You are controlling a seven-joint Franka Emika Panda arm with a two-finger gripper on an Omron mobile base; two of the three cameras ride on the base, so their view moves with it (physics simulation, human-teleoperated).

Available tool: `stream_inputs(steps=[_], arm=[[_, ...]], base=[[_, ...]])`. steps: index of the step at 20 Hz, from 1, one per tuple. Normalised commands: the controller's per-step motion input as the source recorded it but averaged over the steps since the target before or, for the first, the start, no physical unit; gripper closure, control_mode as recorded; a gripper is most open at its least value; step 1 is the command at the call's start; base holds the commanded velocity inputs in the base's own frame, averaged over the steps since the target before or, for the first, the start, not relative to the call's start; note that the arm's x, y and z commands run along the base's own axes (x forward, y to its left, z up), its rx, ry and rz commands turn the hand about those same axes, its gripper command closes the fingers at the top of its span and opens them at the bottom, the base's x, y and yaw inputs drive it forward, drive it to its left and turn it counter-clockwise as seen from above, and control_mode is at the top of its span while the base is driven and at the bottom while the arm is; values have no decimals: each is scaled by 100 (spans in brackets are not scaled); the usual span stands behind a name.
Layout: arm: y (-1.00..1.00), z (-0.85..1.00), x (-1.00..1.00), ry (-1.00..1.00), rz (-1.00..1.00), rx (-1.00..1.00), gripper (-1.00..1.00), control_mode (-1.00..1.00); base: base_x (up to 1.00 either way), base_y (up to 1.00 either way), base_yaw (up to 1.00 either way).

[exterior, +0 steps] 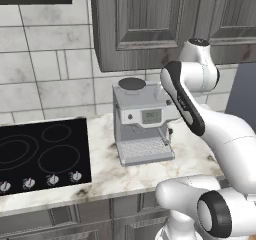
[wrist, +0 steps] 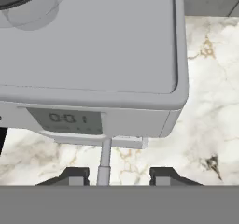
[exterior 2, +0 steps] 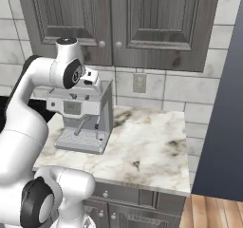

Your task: Open the cabinet, pick the kettle from the cabinet, and place it in the sink.

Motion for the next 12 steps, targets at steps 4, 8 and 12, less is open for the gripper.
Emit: stream_inputs(steps=[4,8,12], arm=[[0,0,-7,-2,0,0,-100,-100],[-1,0,-27,-27,0,0,-100,-100],[0,9,-22,-32,-4,0,-100,-100]], base=[[0,0,0],[0,0,0],[0,0,0]])
